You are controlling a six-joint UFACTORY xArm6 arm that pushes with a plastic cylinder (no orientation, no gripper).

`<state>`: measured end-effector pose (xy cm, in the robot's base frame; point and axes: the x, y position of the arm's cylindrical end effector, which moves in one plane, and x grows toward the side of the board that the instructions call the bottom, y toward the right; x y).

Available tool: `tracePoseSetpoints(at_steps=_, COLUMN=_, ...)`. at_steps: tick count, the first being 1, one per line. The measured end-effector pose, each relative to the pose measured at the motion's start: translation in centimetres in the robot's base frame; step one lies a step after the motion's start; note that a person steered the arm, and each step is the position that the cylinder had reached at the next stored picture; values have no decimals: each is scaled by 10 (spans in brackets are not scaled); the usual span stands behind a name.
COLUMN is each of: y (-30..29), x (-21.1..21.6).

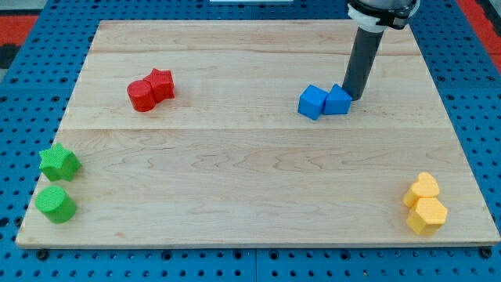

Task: Separate blue cube and blue triangle

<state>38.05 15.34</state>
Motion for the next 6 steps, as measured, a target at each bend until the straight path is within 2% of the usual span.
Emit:
tracePoseSetpoints(at_steps=3, y=27, x=-1)
tracePoseSetpoints(at_steps=5, y=67, x=-1)
tracePoseSetpoints(at_steps=6, y=118, x=5)
